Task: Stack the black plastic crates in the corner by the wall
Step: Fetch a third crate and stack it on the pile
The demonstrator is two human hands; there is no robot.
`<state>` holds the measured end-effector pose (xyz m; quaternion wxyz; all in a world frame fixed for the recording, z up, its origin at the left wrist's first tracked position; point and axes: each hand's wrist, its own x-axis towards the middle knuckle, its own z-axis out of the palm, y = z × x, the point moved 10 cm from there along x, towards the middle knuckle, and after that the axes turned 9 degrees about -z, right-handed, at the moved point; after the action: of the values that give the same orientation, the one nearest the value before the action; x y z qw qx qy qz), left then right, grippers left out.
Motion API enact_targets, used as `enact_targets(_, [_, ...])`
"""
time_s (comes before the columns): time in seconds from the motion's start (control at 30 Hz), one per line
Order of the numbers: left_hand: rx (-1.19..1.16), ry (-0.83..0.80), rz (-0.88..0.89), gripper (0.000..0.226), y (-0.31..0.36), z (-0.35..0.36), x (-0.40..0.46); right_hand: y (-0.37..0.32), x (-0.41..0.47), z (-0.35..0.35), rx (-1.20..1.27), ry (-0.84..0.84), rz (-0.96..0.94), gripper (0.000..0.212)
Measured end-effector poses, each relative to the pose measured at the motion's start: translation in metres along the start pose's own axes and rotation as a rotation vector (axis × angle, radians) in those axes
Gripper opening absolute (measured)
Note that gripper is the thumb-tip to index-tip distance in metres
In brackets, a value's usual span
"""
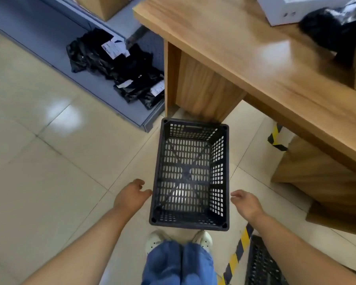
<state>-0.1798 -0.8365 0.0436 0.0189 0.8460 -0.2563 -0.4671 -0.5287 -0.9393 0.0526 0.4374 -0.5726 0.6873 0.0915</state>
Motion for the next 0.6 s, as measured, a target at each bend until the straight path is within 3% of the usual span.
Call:
enact_targets(0.13, [-0.101,-0.083,-0.024,0.052,0.010,0.035,0.060,0.023,0.055,0.014,0.072,0.007,0.063,0.030])
enact_targets(0.3, [-0.516,-0.191,-0.130,0.058,0.017,0.067,0.123,0.038,0.117,0.036,0.067,-0.011,0.043,0.044])
enact_targets(0.47, [-0.786,-0.255,-0.223,0.065,0.013,0.092,0.166,0.054,0.169,0.047,0.315,0.040,0.097,0.056])
enact_targets(0.6, [-1.036,-0.366,-0.288,0.074,0.006,0.113,0.186,0.056,0.190,0.059,0.720,0.030,0.157,0.059])
